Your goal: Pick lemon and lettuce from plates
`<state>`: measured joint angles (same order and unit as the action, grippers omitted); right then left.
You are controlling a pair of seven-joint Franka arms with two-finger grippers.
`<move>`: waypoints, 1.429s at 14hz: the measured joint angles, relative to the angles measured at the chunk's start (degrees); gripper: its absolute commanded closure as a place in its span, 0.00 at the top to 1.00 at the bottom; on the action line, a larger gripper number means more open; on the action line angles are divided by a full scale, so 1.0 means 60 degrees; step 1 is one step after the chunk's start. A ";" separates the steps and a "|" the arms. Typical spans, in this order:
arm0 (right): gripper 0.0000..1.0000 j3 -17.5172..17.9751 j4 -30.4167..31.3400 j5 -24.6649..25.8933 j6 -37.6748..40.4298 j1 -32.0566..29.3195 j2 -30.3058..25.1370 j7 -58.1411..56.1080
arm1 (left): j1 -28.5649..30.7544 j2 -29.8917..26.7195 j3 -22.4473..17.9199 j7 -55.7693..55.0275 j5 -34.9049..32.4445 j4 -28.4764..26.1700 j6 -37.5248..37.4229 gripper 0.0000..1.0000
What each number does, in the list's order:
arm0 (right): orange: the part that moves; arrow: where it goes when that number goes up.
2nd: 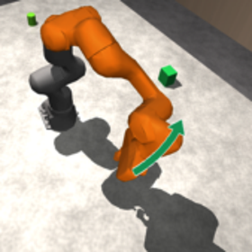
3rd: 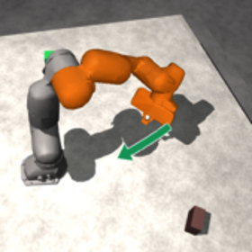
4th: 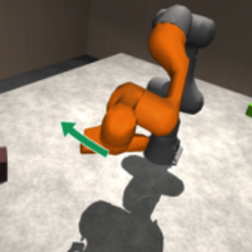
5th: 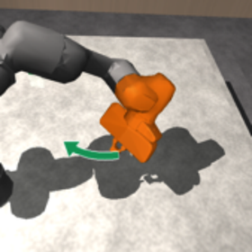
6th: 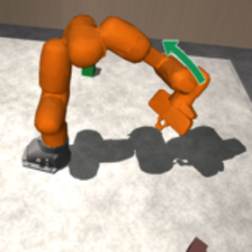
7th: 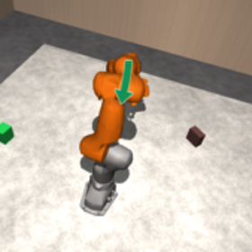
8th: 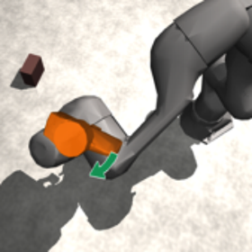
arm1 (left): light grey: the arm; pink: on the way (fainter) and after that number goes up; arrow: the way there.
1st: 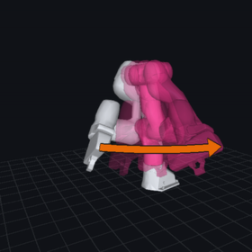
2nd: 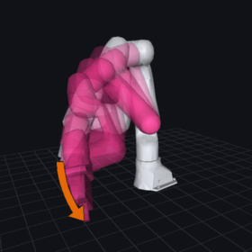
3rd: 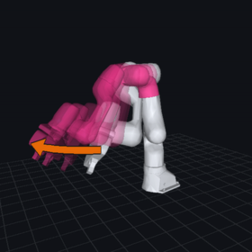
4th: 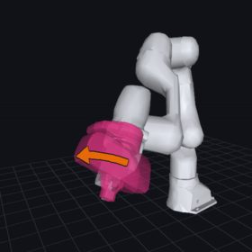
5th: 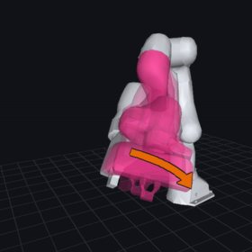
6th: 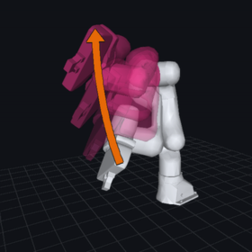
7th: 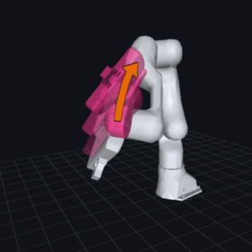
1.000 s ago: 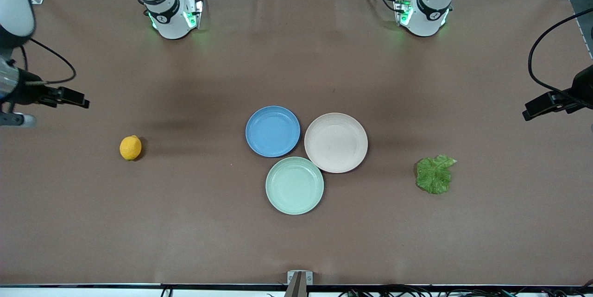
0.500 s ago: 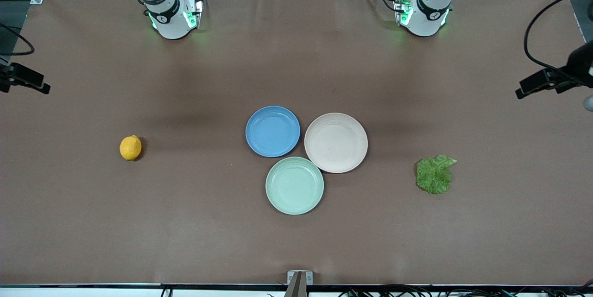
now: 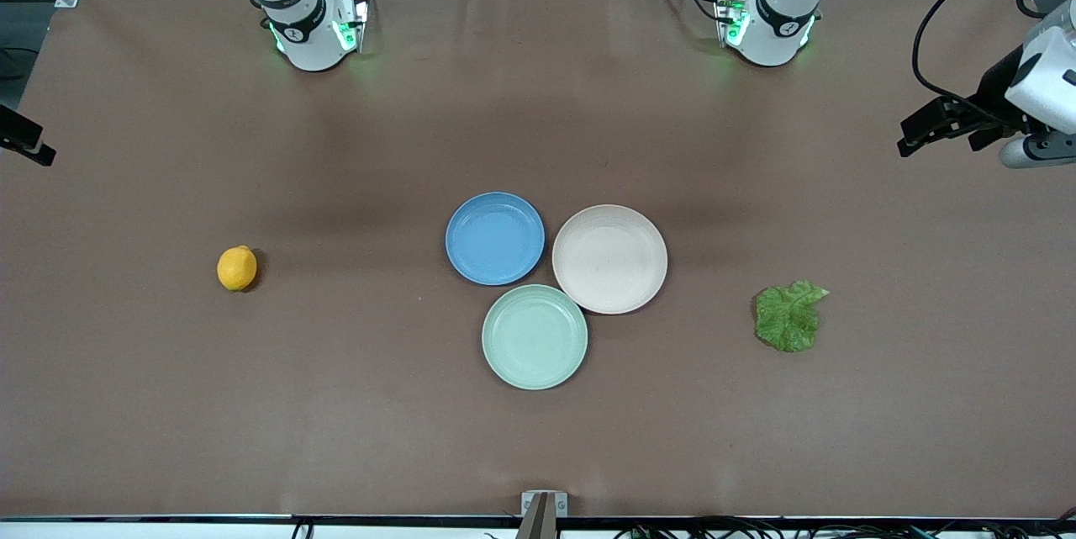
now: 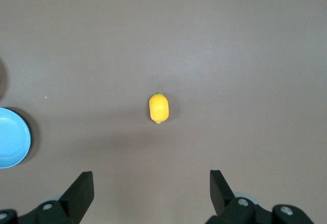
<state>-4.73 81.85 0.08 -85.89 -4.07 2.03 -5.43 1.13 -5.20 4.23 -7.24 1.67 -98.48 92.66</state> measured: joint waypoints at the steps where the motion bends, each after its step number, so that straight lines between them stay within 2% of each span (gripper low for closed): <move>1: 1.00 -0.0008 -0.0094 0.0003 0.0001 0.0000 0.0000 0.0000 | -0.0036 -0.0008 0.0003 0.0000 0.0000 0.0001 0.0000 1.00; 14: 1.00 0.0017 -0.0217 0.0003 0.0008 0.0001 0.0015 0.0000 | -0.0047 -0.0142 0.0234 0.0021 -0.0092 0.0354 -0.0391 1.00; 20: 1.00 0.0021 -0.0217 0.0003 0.0008 0.0001 0.0017 0.0000 | -0.0058 0.0005 0.0274 0.0030 -0.0714 0.0621 -0.0391 1.00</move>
<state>-4.60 80.55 0.09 -85.85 -4.06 2.13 -5.43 0.79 -5.17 5.88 -7.06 -2.61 -94.75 90.32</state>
